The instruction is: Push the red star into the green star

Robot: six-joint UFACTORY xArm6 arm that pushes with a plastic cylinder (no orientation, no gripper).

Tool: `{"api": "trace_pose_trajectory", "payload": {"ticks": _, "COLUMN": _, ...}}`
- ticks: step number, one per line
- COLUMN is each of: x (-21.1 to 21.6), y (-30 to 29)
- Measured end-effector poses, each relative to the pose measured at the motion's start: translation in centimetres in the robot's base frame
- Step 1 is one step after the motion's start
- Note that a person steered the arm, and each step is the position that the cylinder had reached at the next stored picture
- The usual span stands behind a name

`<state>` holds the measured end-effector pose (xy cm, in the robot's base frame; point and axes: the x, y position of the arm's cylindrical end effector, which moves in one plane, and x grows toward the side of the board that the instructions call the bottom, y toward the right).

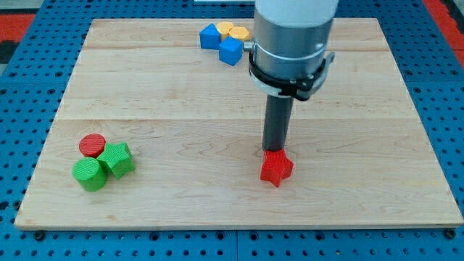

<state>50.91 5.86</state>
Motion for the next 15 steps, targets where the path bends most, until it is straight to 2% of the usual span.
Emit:
{"api": "trace_pose_trajectory", "payload": {"ticks": 1, "x": 0.0, "y": 0.0}}
{"api": "trace_pose_trajectory", "payload": {"ticks": 2, "x": 0.0, "y": 2.5}}
{"api": "trace_pose_trajectory", "payload": {"ticks": 3, "x": 1.8, "y": 11.5}}
{"api": "trace_pose_trajectory", "payload": {"ticks": 4, "x": 7.8, "y": 11.9}}
{"api": "trace_pose_trajectory", "payload": {"ticks": 5, "x": 7.7, "y": 11.6}}
{"api": "trace_pose_trajectory", "payload": {"ticks": 6, "x": 5.5, "y": 7.2}}
{"api": "trace_pose_trajectory", "payload": {"ticks": 12, "x": 5.2, "y": -4.3}}
{"api": "trace_pose_trajectory", "payload": {"ticks": 13, "x": 5.5, "y": -4.1}}
{"api": "trace_pose_trajectory", "payload": {"ticks": 14, "x": 6.9, "y": 2.3}}
{"api": "trace_pose_trajectory", "payload": {"ticks": 15, "x": 2.5, "y": 1.6}}
